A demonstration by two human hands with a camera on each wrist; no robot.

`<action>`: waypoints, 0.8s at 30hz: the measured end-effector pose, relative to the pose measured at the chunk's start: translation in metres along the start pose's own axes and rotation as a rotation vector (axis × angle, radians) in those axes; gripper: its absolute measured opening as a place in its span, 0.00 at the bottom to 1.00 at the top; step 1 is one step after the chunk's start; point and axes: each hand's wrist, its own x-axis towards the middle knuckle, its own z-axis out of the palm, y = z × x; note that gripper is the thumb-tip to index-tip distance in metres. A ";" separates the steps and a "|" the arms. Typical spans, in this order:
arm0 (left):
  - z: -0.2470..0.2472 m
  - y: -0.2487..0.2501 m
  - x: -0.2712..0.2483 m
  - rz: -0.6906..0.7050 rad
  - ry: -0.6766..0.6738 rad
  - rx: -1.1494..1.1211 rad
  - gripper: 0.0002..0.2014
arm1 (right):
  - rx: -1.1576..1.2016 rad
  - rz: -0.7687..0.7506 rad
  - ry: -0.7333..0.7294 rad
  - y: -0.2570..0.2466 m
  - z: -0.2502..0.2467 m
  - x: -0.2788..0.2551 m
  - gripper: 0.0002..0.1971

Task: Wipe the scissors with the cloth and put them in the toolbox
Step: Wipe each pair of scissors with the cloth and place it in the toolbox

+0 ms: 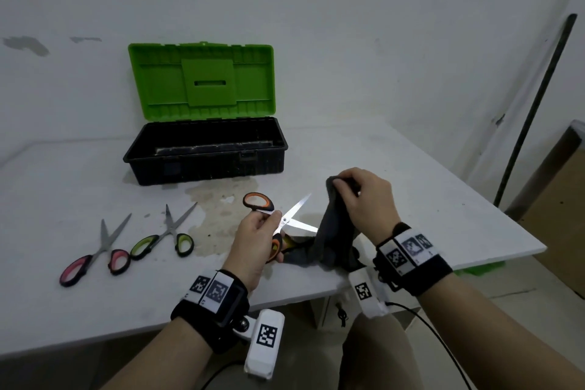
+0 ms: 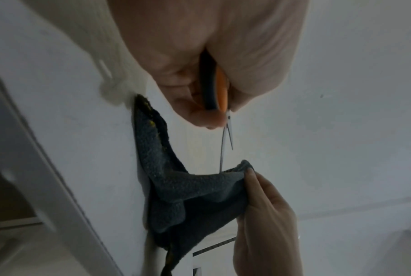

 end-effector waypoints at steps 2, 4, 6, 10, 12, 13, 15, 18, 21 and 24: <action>-0.002 0.001 0.002 -0.034 0.025 -0.038 0.12 | 0.047 0.013 0.052 -0.001 -0.008 -0.004 0.04; -0.002 0.002 0.004 -0.059 0.040 -0.070 0.18 | 0.095 0.025 0.105 -0.003 -0.015 -0.009 0.03; -0.001 0.003 0.003 -0.078 0.057 -0.102 0.17 | 0.141 0.043 0.142 -0.006 -0.022 -0.013 0.03; 0.001 0.005 0.001 -0.069 0.097 -0.097 0.17 | 0.183 0.031 0.183 -0.019 -0.035 -0.022 0.04; 0.002 0.005 0.002 -0.059 0.112 -0.107 0.18 | 0.165 0.014 0.151 -0.026 -0.038 -0.027 0.04; 0.002 0.005 0.003 -0.055 0.115 -0.110 0.19 | 0.161 0.011 0.121 -0.029 -0.037 -0.029 0.04; 0.002 0.006 0.003 -0.046 0.124 -0.110 0.19 | 0.157 0.001 0.066 -0.035 -0.031 -0.035 0.04; 0.007 0.007 0.003 -0.045 0.136 -0.099 0.20 | 0.128 -0.108 -0.043 -0.046 -0.012 -0.042 0.06; 0.011 0.008 0.002 -0.053 0.150 -0.117 0.24 | 0.069 -0.234 -0.196 -0.049 0.018 -0.049 0.07; 0.010 0.008 0.001 -0.050 0.146 -0.111 0.24 | 0.037 -0.236 -0.197 -0.048 0.035 -0.047 0.06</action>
